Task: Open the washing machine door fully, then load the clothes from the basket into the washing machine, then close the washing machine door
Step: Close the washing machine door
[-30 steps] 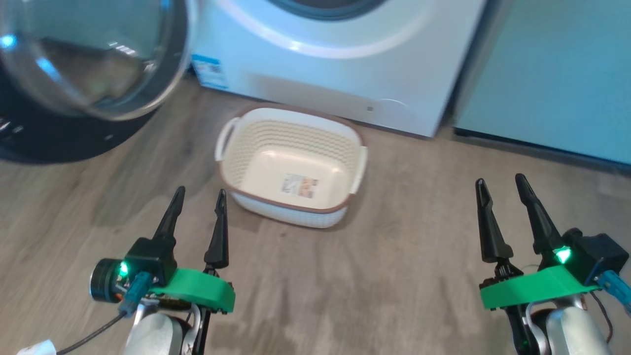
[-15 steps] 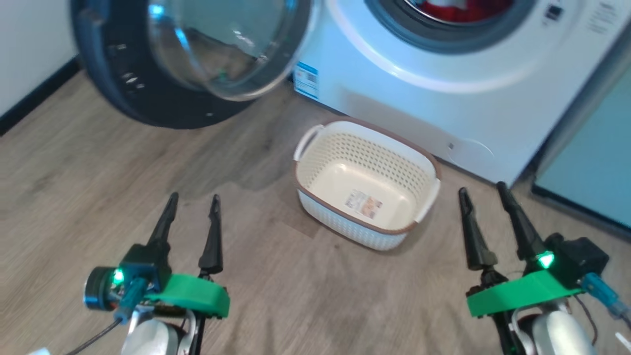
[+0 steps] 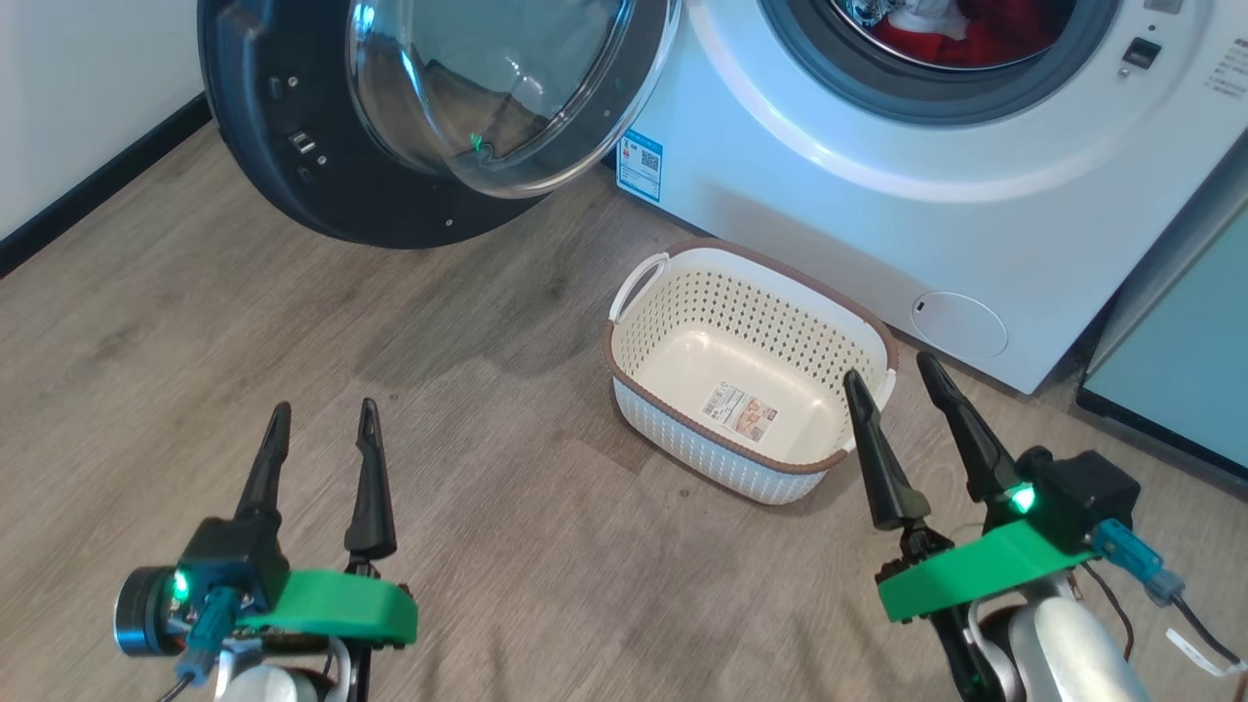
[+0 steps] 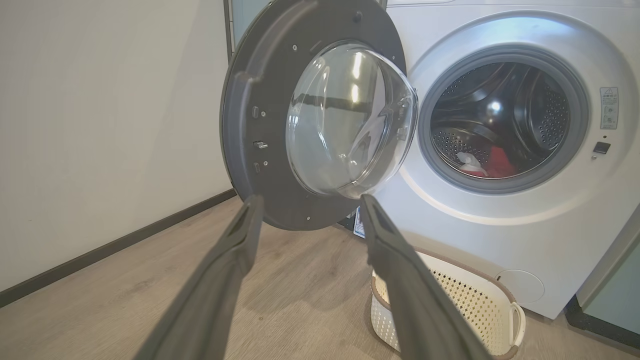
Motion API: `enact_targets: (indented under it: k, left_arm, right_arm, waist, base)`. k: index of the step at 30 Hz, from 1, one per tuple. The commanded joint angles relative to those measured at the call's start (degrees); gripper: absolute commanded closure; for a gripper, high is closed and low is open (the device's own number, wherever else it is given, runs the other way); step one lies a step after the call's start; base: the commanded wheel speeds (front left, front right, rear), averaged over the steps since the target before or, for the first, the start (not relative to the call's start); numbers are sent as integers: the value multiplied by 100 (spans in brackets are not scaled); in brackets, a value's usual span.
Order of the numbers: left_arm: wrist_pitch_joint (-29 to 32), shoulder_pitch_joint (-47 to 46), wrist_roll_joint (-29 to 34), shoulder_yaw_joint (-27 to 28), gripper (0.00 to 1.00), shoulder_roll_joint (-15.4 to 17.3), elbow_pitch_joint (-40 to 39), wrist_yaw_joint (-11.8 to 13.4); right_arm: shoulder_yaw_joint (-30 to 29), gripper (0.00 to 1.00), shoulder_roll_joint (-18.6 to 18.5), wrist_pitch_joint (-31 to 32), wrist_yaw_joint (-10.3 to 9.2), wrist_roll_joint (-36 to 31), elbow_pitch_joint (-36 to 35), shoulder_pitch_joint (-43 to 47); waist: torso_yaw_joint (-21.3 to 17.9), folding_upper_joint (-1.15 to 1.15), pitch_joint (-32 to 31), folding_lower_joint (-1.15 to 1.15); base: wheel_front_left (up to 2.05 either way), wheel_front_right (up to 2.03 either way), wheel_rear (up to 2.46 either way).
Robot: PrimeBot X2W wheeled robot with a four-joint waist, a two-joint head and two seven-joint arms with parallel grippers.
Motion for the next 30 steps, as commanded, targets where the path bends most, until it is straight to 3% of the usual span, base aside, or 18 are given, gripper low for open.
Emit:
enact_targets:
  k: [1, 26, 27, 28, 30]
  left_arm:
    - [-55, -102, 13, 216, 0, 4, -245, 24]
    - [-55, -114, -81, 157, 0, -3, -173, 20]
    - [-55, -108, -105, 153, 71, -3, -169, 11]
    - [-55, -104, -118, 149, 100, -3, -170, 6]
    - [-55, -98, -134, 144, 100, -3, -186, 12]
  right_arm:
    - [147, 0, -18, -7, 41, 4, -140, -269]
    - [76, 0, -18, -42, 41, 14, -114, -191]
    - [80, 0, -18, -39, 41, 11, -116, -195]
    - [83, 0, -18, -35, 41, 7, -119, -198]
    - [83, 0, -18, -22, 41, -6, -131, -206]
  waist:
    - [-1, 0, 3, 0]
    - [-43, 0, -64, 0]
    - [-43, 0, -63, 0]
    - [-43, 0, -61, 0]
    - [-42, 0, -47, 0]
  base:
    - [0, 0, 0]
    - [0, 0, 0]
    - [0, 0, 0]
    - [0, 0, 0]
    - [0, 0, 0]
